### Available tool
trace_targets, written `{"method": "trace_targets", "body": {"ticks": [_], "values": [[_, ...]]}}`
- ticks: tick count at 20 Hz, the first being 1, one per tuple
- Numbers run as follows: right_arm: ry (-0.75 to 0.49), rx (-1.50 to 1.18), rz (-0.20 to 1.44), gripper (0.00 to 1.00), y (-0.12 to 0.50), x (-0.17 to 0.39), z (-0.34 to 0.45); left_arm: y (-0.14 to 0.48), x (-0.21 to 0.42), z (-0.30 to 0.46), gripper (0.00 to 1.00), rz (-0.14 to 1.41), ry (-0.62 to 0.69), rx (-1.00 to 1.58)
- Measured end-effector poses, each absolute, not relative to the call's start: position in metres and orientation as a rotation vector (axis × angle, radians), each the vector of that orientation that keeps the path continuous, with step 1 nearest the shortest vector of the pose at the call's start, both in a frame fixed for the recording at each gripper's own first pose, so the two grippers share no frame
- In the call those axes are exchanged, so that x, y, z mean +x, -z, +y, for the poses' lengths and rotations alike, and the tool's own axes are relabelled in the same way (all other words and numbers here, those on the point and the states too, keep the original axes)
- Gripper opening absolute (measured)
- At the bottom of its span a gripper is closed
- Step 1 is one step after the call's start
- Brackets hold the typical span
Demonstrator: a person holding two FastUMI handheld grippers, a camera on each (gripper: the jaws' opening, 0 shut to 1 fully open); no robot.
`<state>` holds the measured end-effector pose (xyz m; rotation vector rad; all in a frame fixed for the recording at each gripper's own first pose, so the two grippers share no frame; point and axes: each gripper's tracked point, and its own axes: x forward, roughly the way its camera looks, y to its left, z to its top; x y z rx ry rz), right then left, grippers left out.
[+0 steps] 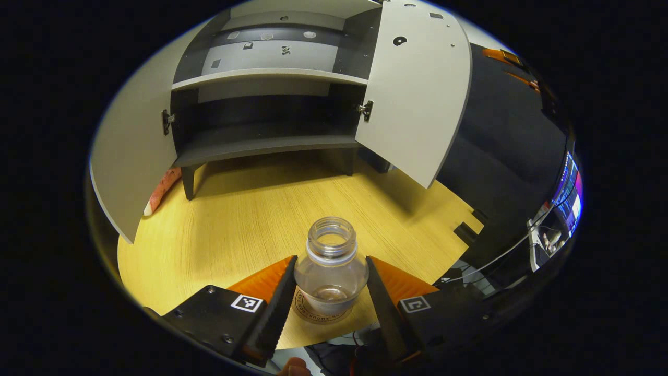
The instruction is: Grasp the bottle in the cabinet with the left hand and place it on the coaster, then close the right door with the right hand and the left door with the left hand.
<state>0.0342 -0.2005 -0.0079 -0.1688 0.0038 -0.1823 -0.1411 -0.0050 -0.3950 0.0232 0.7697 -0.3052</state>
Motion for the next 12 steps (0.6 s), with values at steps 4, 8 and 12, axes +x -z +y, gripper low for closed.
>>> {"method": "trace_targets", "body": {"ticks": [4,8,12], "values": [[0.176,-0.168,0.010,0.99,0.009,0.034,-0.200,0.381,-0.137,-0.011,0.80,0.741,0.321,0.036],[0.170,-0.166,0.017,0.99,0.011,0.034,-0.199,0.365,-0.133,-0.015,0.84,0.713,0.332,0.034],[0.169,-0.161,0.023,0.99,0.011,0.034,-0.199,0.347,-0.124,-0.019,0.78,0.683,0.330,0.022]]}}
